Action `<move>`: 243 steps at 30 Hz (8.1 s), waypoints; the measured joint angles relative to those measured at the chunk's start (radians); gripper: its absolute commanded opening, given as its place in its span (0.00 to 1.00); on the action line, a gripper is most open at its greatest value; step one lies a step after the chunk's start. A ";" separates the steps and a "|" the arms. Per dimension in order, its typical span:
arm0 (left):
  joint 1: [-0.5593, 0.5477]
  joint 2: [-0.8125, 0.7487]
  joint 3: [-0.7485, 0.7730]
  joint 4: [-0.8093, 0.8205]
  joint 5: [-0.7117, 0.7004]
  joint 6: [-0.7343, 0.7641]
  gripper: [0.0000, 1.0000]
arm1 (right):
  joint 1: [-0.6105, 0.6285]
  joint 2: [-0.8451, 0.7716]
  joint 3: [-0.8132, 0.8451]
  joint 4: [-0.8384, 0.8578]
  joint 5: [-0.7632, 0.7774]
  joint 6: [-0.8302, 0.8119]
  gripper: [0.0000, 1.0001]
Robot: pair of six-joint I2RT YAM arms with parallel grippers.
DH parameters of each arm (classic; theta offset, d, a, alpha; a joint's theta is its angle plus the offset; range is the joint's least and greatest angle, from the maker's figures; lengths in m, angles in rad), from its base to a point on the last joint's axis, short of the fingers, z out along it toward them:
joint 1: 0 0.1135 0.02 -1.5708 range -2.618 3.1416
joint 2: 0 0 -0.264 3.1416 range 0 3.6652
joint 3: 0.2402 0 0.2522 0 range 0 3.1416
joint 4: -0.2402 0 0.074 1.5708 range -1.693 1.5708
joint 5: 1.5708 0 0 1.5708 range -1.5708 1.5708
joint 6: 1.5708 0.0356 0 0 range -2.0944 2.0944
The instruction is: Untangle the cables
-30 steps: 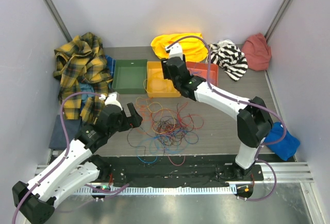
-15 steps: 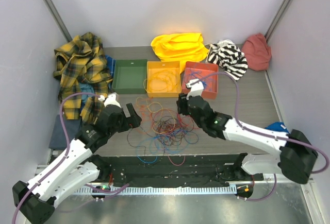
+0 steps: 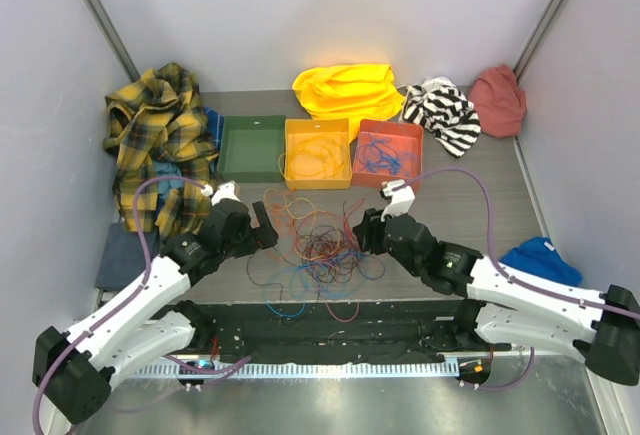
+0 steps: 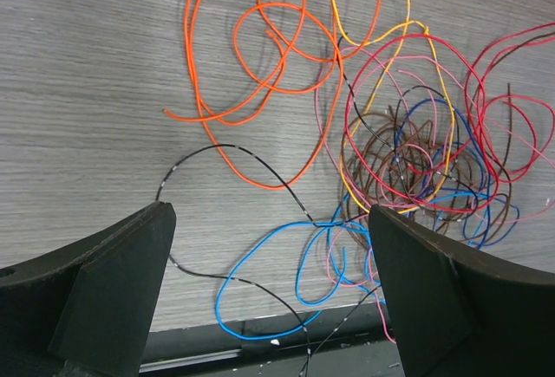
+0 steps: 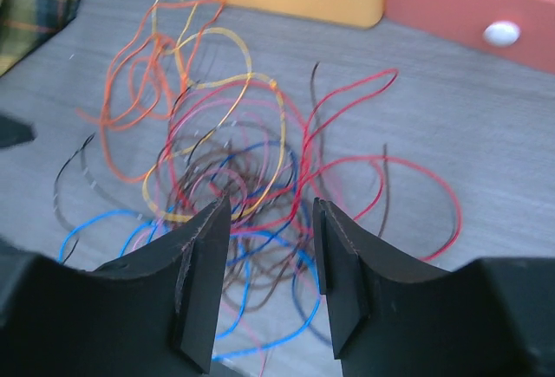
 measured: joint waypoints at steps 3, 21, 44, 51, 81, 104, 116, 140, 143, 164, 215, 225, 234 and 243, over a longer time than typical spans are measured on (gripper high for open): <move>0.000 0.002 0.011 -0.014 -0.030 0.005 1.00 | 0.043 -0.067 -0.030 -0.050 0.004 0.029 0.49; 0.093 0.193 0.130 0.026 -0.124 0.047 0.93 | 0.073 -0.192 -0.051 -0.155 0.182 0.088 0.47; 0.203 0.595 0.291 0.347 0.042 0.139 0.60 | 0.073 -0.277 -0.063 -0.155 0.204 0.095 0.47; 0.124 0.667 0.381 0.338 0.009 0.298 0.57 | 0.073 -0.265 -0.068 -0.154 0.217 0.094 0.47; 0.088 0.953 0.537 0.200 -0.141 0.478 0.47 | 0.073 -0.273 -0.081 -0.163 0.252 0.069 0.47; 0.093 0.656 0.272 0.131 -0.116 0.271 0.56 | 0.073 -0.330 -0.110 -0.171 0.241 0.087 0.47; 0.071 0.601 0.185 0.212 0.034 0.179 0.51 | 0.073 -0.316 -0.125 -0.171 0.230 0.103 0.47; 0.065 0.380 0.389 0.054 -0.022 0.192 0.00 | 0.073 -0.309 -0.126 -0.169 0.224 0.106 0.47; 0.065 0.254 0.562 0.001 -0.056 0.212 0.00 | 0.073 -0.285 -0.126 -0.154 0.217 0.106 0.47; 0.065 0.385 1.265 -0.134 -0.275 0.438 0.00 | 0.074 -0.111 -0.069 -0.006 0.068 0.087 0.46; 0.015 0.504 1.468 0.030 -0.202 0.557 0.00 | 0.075 0.354 0.178 0.381 -0.161 -0.111 0.66; 0.043 0.659 1.438 0.144 -0.311 0.695 0.00 | 0.075 -0.092 0.110 0.182 -0.106 -0.060 0.65; 0.132 0.772 1.441 0.197 -0.314 0.714 0.00 | 0.075 -0.289 0.060 -0.007 -0.024 -0.034 0.66; 0.196 0.841 1.324 0.241 -0.286 0.658 0.00 | 0.075 -0.320 0.020 -0.081 0.027 -0.032 0.65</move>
